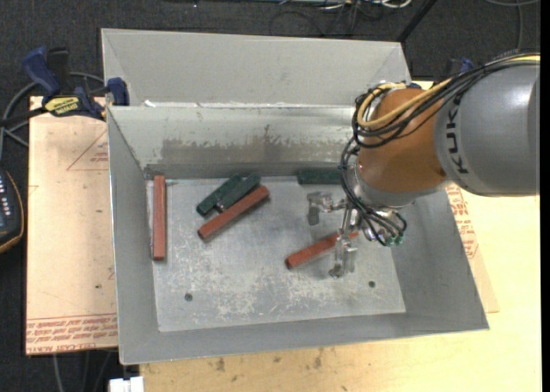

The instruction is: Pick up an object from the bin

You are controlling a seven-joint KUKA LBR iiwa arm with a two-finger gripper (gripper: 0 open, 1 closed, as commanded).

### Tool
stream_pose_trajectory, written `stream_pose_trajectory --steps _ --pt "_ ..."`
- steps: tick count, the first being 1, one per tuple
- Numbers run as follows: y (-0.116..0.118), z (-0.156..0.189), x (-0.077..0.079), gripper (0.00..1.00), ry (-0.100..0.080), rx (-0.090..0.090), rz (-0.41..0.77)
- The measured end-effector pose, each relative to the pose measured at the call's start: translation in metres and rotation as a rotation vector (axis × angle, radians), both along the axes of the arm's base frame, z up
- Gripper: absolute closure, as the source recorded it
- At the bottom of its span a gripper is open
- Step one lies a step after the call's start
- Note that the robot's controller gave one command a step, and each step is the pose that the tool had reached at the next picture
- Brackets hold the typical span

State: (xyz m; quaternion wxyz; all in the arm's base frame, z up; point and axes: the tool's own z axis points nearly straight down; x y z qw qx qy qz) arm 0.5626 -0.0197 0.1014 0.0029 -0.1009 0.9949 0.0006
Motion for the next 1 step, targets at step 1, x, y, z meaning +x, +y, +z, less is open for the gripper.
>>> stream_pose_trajectory --steps 1 --pt "0.0 -0.0015 0.0015 0.0 0.003 0.0 -0.03"
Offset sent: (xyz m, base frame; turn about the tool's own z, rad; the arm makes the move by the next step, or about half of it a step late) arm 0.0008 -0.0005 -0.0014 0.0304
